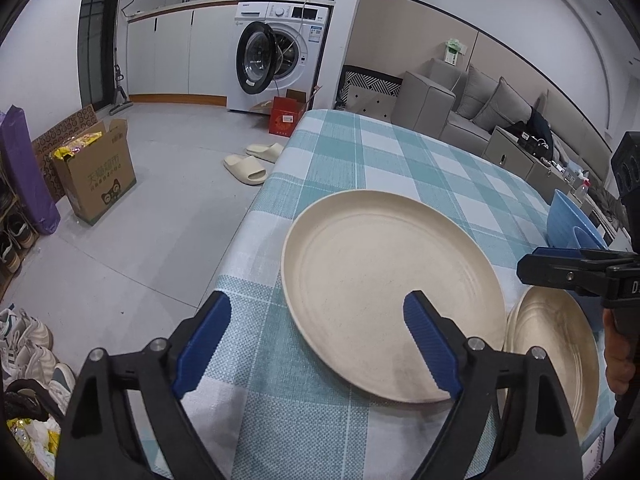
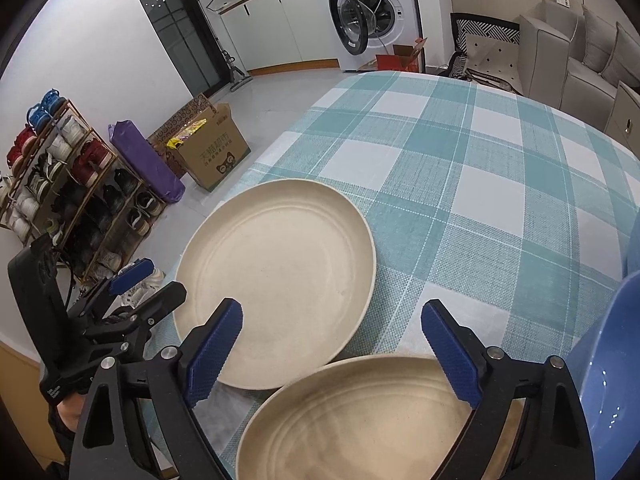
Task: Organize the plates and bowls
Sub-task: 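Move the left tool to a cream plate rim while the right tool approaches another plate, then close the left tool on a cream plate rim while the right tool grips another plate rim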
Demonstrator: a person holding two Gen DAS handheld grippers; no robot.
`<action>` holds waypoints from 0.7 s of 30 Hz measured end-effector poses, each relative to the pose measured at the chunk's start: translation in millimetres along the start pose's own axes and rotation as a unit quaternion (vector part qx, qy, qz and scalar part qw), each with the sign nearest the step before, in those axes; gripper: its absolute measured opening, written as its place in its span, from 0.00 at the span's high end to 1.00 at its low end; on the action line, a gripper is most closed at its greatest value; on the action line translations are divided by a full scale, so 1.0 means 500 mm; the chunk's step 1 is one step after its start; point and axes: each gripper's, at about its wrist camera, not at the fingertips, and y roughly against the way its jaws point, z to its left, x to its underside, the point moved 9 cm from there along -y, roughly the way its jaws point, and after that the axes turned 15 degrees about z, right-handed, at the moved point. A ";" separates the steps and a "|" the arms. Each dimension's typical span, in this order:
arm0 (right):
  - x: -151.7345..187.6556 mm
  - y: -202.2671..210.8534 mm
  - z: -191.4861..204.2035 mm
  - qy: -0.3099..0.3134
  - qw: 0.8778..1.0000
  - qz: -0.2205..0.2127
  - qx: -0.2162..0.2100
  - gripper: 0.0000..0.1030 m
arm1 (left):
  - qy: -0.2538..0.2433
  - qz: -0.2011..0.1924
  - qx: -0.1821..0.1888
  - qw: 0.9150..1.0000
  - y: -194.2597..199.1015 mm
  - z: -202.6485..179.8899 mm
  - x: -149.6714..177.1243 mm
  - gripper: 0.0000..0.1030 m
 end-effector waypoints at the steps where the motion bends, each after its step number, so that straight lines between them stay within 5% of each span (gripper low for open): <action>1: -0.001 -0.005 0.001 0.001 1.000 0.002 0.002 0.11 | 0.003 0.003 -0.002 1.000 -0.004 0.003 0.001 0.16; 8: -0.001 -0.040 0.000 0.004 1.000 0.018 0.005 0.26 | 0.022 0.028 0.011 0.999 -0.030 0.014 0.012 0.40; 21: 0.003 -0.065 -0.005 0.007 0.999 0.033 0.018 0.49 | 0.020 0.044 0.016 0.999 -0.049 0.009 0.025 0.59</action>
